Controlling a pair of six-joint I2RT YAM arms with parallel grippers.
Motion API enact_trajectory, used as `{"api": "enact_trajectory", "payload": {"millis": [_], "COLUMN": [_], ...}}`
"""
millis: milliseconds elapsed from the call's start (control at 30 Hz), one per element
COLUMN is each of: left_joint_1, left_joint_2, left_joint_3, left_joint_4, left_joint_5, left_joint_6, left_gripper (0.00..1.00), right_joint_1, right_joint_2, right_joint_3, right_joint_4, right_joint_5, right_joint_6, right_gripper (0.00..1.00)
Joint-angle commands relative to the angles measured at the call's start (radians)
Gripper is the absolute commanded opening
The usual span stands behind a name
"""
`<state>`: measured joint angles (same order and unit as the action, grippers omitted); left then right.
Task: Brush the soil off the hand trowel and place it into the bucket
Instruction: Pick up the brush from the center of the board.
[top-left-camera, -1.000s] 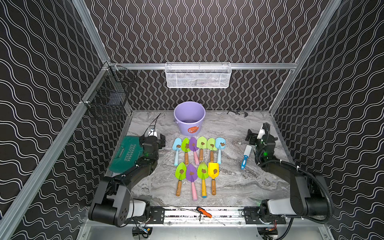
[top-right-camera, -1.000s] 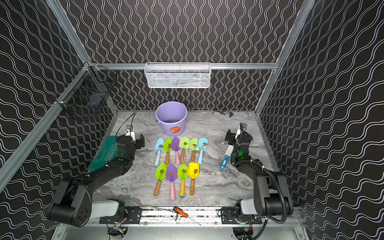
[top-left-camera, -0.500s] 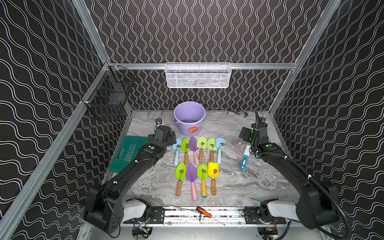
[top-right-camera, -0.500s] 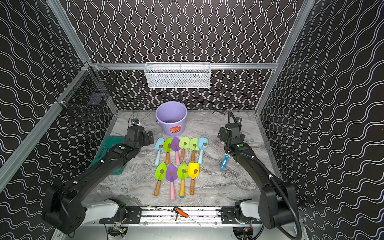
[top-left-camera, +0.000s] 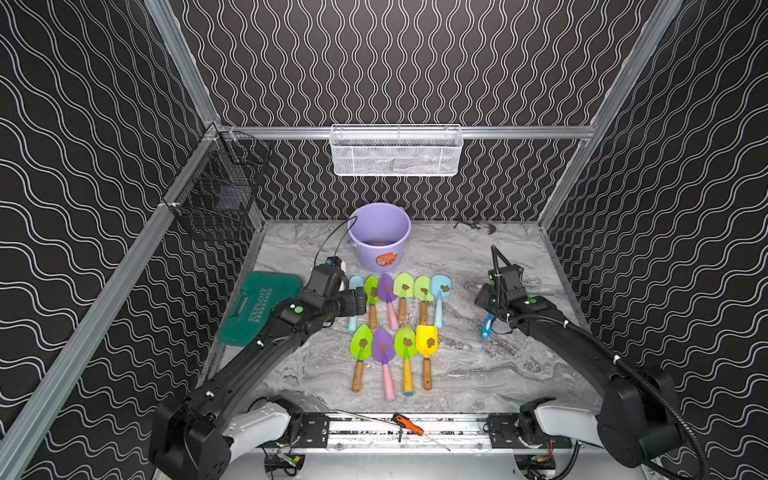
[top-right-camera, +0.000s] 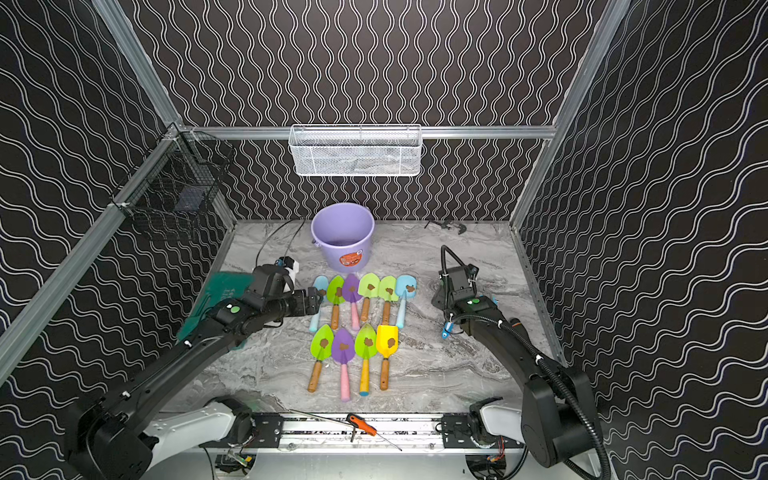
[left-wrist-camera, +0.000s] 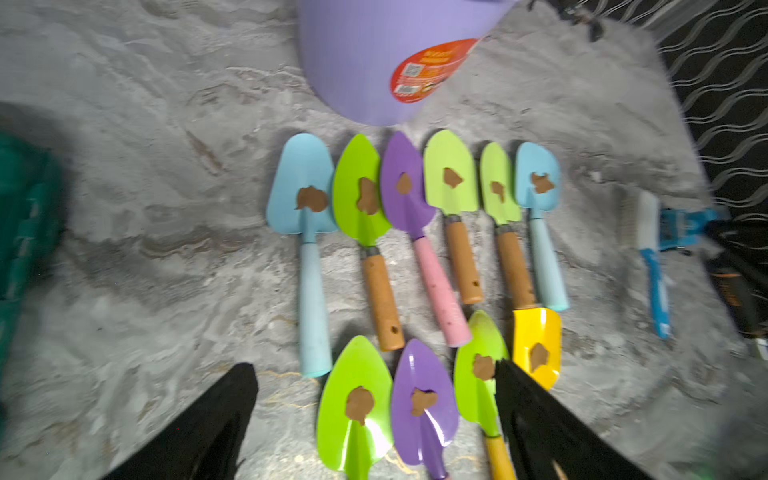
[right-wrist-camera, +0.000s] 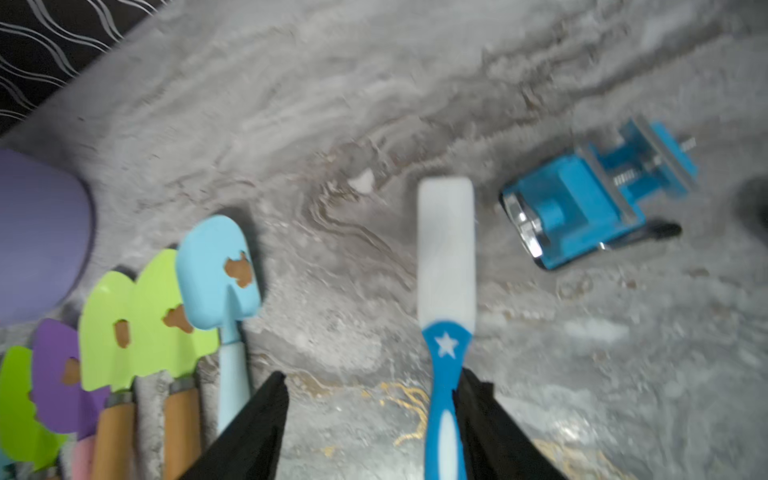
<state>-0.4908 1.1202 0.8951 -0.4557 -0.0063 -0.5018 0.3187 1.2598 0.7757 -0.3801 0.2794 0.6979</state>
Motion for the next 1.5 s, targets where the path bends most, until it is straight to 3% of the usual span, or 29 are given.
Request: {"api": "enact_trajectory", "payload": {"millis": [0,400,767,1033,1200,1267,1300,1400,1467], "left_joint_1": [-0.005,-0.026,-0.047,-0.063,-0.079,-0.082,-0.085,-0.084,-0.085], "left_joint_2": [0.011,0.028,0.072,0.092,0.119,0.144,0.161,0.179,0.186], "left_joint_3": [0.008,-0.008,0.016,0.013,0.033,0.058,0.07,0.076,0.075], "left_joint_4": [0.059,0.086,0.086,0.095,0.069,0.036,0.022,0.029,0.036], "left_joint_5": [0.101,0.138,0.144,0.128,0.071,0.037,0.021,0.019,0.035], "left_joint_6": [-0.029,-0.026,-0.03,-0.036,-0.031,-0.025,-0.025,-0.03,-0.045], "left_gripper": [0.92,0.9,0.82,0.77,0.63,0.43,0.29,0.02,0.0], "right_joint_1": [0.0,-0.001,-0.034,-0.058,-0.06,-0.059,-0.059,-0.053,-0.045], "right_joint_2": [-0.017,0.049,0.142,0.153,0.138,0.136,0.132,0.1,0.068], "right_joint_3": [-0.037,-0.073,-0.11,-0.131,-0.135,-0.128,-0.124,-0.111,-0.09], "right_joint_4": [-0.002,0.02,0.119,0.17,0.169,0.155,0.144,0.108,0.067], "right_joint_5": [-0.003,-0.005,0.008,-0.023,-0.028,-0.034,-0.033,-0.046,-0.06], "right_joint_6": [0.078,0.078,0.05,0.023,0.019,0.016,0.013,-0.005,-0.028], "right_gripper": [0.63,0.55,0.48,0.3,0.1,0.0,0.0,0.0,0.0]}}
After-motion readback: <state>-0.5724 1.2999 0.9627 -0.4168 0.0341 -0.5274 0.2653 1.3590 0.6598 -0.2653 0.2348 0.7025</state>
